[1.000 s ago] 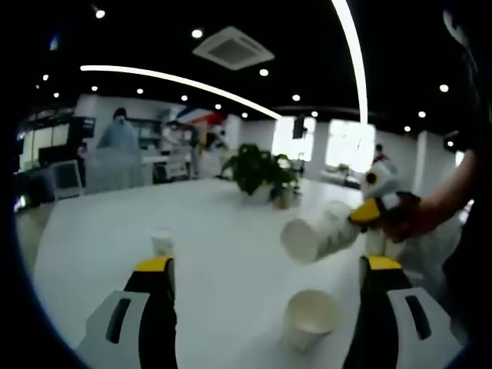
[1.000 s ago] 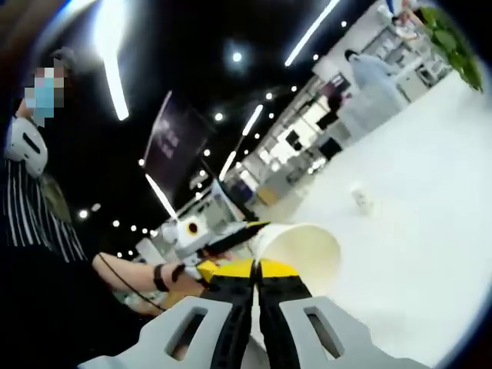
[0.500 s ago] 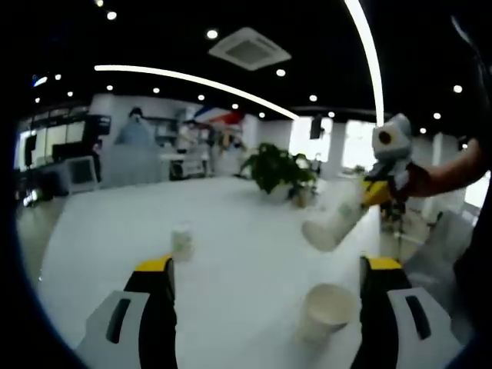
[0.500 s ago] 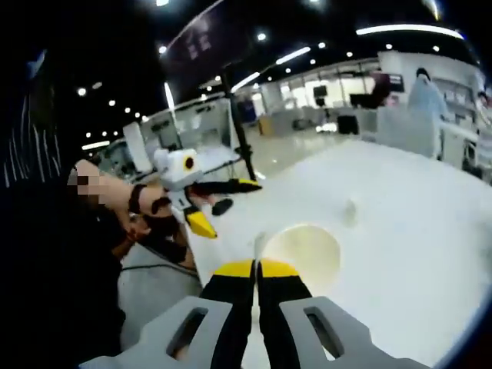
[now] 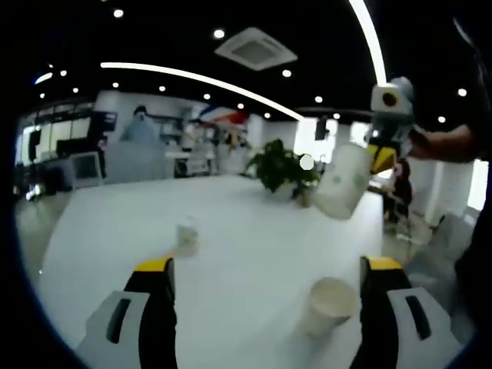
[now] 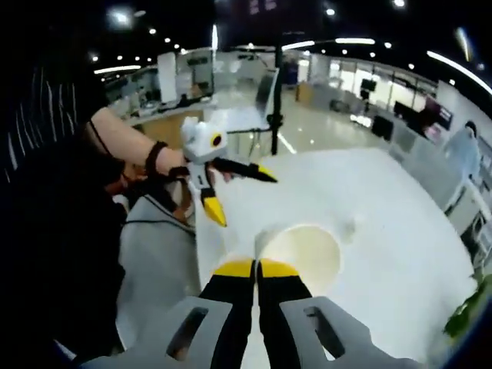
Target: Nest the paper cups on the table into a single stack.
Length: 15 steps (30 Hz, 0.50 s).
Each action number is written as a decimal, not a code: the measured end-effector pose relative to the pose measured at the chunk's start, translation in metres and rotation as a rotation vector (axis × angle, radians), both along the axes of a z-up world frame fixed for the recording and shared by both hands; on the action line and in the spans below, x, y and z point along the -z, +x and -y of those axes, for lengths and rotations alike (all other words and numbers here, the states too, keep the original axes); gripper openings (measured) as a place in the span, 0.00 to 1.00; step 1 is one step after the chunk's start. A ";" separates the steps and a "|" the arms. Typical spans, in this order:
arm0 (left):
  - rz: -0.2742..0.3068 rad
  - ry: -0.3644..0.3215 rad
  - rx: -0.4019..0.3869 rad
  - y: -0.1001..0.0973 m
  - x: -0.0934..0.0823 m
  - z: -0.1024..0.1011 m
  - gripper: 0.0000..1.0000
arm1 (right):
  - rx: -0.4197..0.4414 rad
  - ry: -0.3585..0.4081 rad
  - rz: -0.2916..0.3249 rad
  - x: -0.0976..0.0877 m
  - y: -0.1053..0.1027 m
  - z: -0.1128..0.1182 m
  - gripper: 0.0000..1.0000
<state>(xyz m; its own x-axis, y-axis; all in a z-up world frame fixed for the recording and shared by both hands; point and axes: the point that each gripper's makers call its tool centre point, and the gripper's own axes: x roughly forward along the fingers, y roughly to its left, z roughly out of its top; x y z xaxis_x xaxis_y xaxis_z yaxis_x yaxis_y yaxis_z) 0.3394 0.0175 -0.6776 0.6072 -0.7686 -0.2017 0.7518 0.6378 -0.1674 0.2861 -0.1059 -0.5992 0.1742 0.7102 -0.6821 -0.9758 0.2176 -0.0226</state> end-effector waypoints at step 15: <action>-0.002 0.006 -0.024 0.002 0.001 -0.009 0.98 | -0.229 -0.211 0.016 0.025 -0.021 -0.021 0.00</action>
<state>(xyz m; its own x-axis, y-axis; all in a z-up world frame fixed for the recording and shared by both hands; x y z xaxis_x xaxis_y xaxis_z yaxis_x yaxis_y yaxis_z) 0.3417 0.0263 -0.6790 0.6248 -0.7527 -0.2076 0.7359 0.6565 -0.1654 0.2646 -0.0848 -0.6241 0.0376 0.5750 -0.8173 -0.9981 -0.0191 -0.0594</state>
